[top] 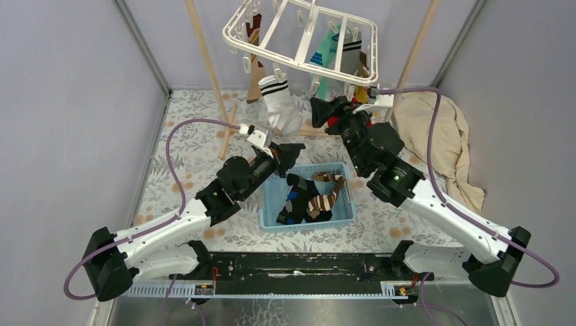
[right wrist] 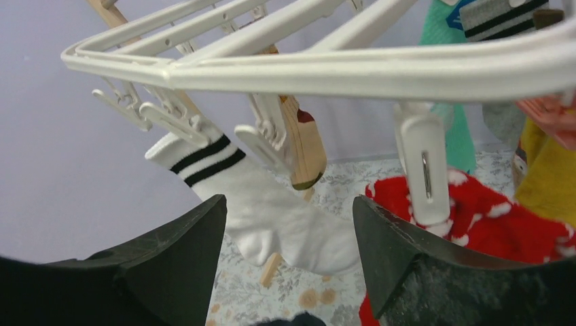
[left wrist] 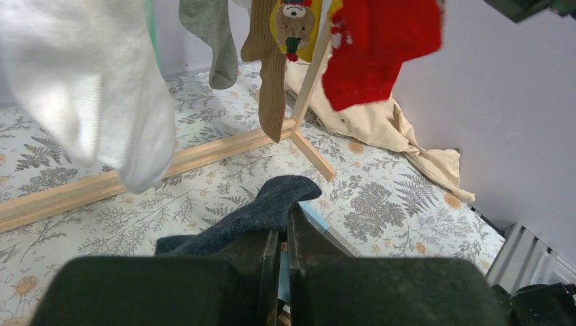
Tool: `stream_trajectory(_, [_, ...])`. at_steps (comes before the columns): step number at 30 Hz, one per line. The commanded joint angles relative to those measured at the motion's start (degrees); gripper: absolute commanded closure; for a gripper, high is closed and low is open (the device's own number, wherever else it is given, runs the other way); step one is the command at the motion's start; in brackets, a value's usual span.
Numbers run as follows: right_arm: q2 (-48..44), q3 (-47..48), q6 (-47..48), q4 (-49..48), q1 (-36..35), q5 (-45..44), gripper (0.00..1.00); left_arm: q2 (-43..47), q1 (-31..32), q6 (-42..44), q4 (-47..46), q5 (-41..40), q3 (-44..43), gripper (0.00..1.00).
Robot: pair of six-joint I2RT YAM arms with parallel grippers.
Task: Remove the socks clipped to the hanger
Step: Remove the sock from the hanger, then place the sock in the bin.
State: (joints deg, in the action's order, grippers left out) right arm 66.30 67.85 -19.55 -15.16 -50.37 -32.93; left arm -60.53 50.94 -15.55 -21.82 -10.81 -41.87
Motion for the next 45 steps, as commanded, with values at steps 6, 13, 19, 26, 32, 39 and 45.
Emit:
stream_trajectory(6, [-14.16, -7.83, -1.98, 6.33, -0.34, 4.52, 0.23, 1.04, -0.31, -4.48, 3.36, 2.41, 2.31, 0.91])
stream_trajectory(13, [-23.14, -12.66, -1.28, 12.42, -0.34, 0.48, 0.22, -0.86, 0.27, -7.67, 3.11, 3.34, 5.71, 0.87])
stream_trajectory(19, [-26.05, -14.28, 0.62, 14.72, -0.34, -2.43, 0.22, -4.61, 1.04, -10.88, 3.35, 0.81, 8.57, 0.66])
stream_trajectory(26, [-27.52, -15.78, 3.28, 16.90, -0.26, -7.36, 0.21, -7.71, 1.05, -12.43, 4.21, -0.04, 9.10, 0.02])
stream_trajectory(32, [-27.17, -13.37, 7.72, 16.40, -0.17, -11.27, 0.21, -5.29, 1.89, -12.25, 6.25, 0.32, 7.43, 0.01])
stream_trajectory(39, [-19.83, -6.38, 10.19, 19.26, 1.55, -6.63, 0.22, -1.03, 2.97, -11.70, 9.26, 1.35, 5.23, 0.01])
stream_trajectory(45, [-14.85, -1.90, 6.10, 23.67, 13.82, 4.39, 0.22, 2.15, 3.95, -11.52, 12.01, 0.90, 3.81, 0.01])
